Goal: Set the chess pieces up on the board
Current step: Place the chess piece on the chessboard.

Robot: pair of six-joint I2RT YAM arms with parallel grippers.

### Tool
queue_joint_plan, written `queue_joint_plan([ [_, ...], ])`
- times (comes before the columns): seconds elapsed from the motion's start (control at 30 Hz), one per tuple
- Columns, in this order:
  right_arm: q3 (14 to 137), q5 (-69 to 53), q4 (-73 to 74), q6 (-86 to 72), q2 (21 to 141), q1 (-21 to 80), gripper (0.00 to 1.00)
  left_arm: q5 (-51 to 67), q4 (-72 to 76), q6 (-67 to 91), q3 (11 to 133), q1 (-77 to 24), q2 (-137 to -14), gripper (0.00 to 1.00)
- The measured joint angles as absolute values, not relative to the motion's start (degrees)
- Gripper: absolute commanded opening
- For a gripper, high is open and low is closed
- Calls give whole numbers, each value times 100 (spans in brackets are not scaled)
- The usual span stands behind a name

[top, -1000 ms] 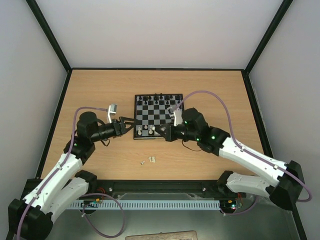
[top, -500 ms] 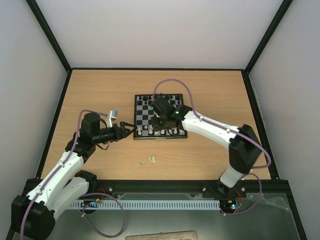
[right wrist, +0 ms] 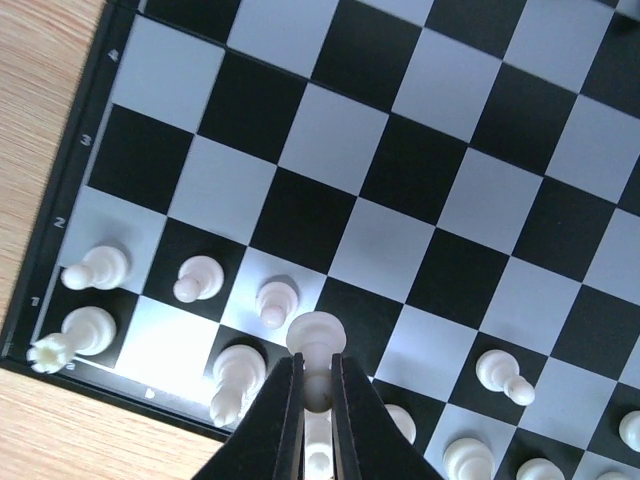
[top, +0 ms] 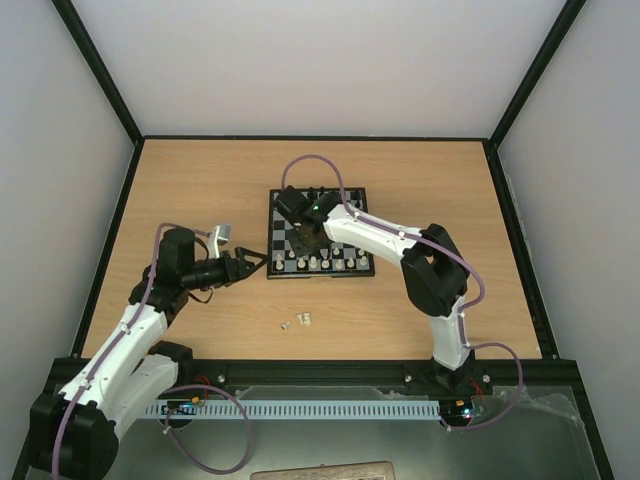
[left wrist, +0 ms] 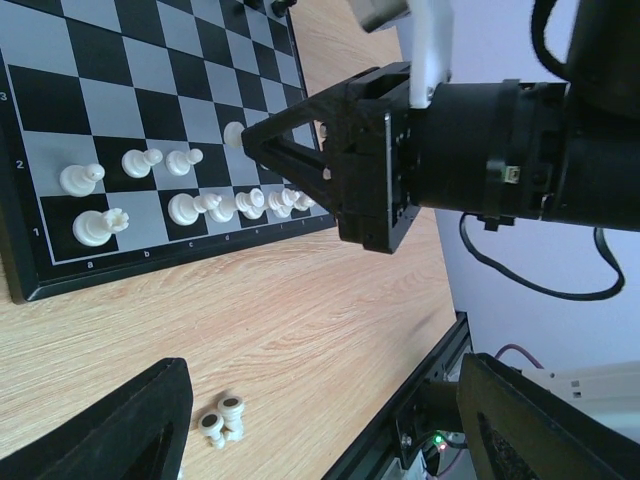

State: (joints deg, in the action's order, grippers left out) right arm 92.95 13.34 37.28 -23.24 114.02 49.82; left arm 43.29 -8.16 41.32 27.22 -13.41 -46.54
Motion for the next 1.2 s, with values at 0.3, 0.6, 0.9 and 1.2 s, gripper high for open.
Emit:
queue_joint_plan([
  [0.3,9400,1411,4075,-2268,11690,4945,3,4624,-860,3948,2626,-1076,-4650,75],
  [0.6,9400,1352,4132,-2185,11712,4908,3,4810,-958,3826,2617,-919,-4637,75],
  [0.9,9400,1302,4128,-2156,11854,4886,6,4882,-980,3776,2574,-864,-4617,75],
  [1.2,9400,1227,4123,-2093,11990,4799,11,4908,-980,3763,2541,-832,-4624,75],
])
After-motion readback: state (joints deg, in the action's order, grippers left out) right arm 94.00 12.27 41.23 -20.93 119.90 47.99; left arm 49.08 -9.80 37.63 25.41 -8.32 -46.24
